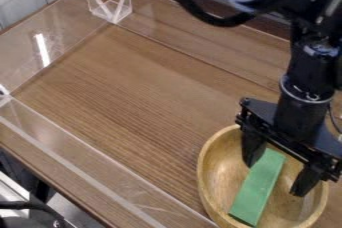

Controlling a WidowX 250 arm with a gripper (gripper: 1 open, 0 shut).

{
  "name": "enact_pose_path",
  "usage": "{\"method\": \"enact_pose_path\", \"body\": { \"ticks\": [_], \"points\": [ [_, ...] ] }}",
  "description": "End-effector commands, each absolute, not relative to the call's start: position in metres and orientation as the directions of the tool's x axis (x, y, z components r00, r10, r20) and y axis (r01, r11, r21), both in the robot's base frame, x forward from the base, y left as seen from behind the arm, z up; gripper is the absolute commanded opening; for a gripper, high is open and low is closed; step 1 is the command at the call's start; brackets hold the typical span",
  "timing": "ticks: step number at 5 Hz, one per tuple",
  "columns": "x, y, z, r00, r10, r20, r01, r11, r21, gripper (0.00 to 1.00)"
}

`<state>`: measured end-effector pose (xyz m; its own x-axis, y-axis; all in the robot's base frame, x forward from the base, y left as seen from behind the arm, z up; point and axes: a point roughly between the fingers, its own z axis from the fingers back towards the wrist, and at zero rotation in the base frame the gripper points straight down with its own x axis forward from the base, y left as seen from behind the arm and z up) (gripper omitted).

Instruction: Remove the green block from inside the brown bowl and put it on the table

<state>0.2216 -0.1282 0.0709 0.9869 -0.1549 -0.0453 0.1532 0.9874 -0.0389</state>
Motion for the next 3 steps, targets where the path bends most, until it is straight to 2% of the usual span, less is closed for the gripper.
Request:
{"method": "enact_pose_path", "body": {
  "ticks": [1, 3],
  "points": [
    [0.2305, -0.126, 0.0832, 0.988, -0.155, 0.016, 0.156, 0.986, -0.065, 1.0],
    [0.2357, -0.1207, 0.0793, 0.985, -0.17, 0.029, 0.171, 0.982, -0.077, 1.0]
  ]
}}
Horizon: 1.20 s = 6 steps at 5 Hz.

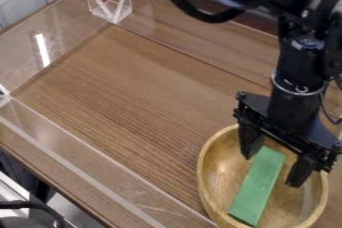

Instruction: Remove the green block from inside the brown bowl and put it on the table

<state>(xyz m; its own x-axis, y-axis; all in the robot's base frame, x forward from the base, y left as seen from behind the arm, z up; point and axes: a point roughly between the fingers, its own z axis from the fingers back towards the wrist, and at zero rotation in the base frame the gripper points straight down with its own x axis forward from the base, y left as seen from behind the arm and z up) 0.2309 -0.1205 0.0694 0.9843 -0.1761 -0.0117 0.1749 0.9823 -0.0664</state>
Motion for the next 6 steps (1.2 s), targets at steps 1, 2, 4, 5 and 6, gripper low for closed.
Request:
{"method": "enact_pose_path", "body": {
  "ticks": [1, 2, 4, 5, 6],
  "points": [
    [0.2377, -0.1189, 0.0778, 0.984, -0.173, 0.032, 0.176, 0.981, -0.085, 1.0],
    [0.2392, -0.1173, 0.0757, 0.984, -0.176, 0.035, 0.179, 0.98, -0.093, 1.0],
    [0.2406, -0.1151, 0.072, 0.982, -0.186, 0.038, 0.189, 0.976, -0.105, 1.0],
    [0.2407, -0.1153, 0.0712, 0.981, -0.191, 0.037, 0.194, 0.975, -0.112, 1.0],
    [0.2409, -0.1156, 0.0704, 0.98, -0.195, 0.036, 0.198, 0.973, -0.119, 1.0]
  ]
}}
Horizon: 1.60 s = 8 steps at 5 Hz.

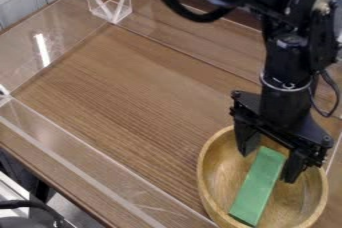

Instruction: Remove the green block from inside the brown bowl and put it on the table

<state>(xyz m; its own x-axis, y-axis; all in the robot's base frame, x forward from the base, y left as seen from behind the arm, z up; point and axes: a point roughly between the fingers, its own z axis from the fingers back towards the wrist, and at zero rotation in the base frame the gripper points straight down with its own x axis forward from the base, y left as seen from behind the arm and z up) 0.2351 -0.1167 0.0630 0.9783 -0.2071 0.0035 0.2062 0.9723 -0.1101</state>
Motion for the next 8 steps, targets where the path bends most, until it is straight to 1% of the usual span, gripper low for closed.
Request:
{"method": "enact_pose_path", "body": {
  "ticks": [1, 5, 8],
  "points": [
    [0.241, -0.116, 0.07, 0.979, -0.199, 0.036, 0.202, 0.971, -0.125, 1.0],
    [0.243, -0.117, 0.07, 0.976, -0.215, 0.034, 0.218, 0.965, -0.149, 1.0],
    [0.248, -0.112, 0.058, 0.975, -0.217, 0.037, 0.22, 0.963, -0.155, 1.0]
  ]
}}
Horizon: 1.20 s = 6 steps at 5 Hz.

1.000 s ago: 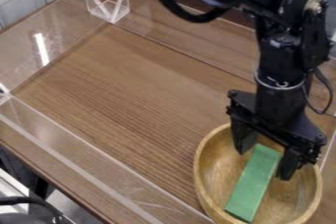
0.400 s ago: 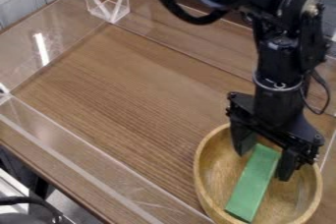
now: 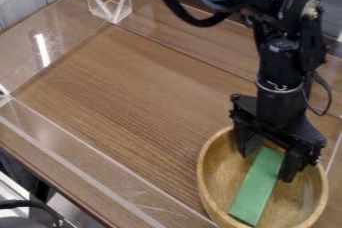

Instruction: Remove the green block from inside the brown bowl and put it on the table

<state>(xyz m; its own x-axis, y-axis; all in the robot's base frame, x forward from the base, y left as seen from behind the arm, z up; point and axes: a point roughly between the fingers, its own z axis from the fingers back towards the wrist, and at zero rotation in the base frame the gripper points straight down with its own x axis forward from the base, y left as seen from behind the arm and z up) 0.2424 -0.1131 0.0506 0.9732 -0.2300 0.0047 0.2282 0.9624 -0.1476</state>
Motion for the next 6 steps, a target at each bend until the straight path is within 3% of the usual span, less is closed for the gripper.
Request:
{"method": "enact_pose_path", "body": {
  "ticks": [1, 2, 4, 6],
  "points": [
    [0.248, -0.111, 0.055, 0.976, -0.216, 0.037, 0.219, 0.963, -0.157, 1.0],
    [0.248, -0.111, 0.053, 0.976, -0.213, 0.037, 0.216, 0.963, -0.159, 0.0],
    [0.245, -0.11, 0.06, 0.976, -0.216, 0.032, 0.219, 0.961, -0.17, 0.0],
    [0.242, -0.107, 0.09, 0.975, -0.218, 0.045, 0.223, 0.957, -0.187, 0.0]
  ]
}}
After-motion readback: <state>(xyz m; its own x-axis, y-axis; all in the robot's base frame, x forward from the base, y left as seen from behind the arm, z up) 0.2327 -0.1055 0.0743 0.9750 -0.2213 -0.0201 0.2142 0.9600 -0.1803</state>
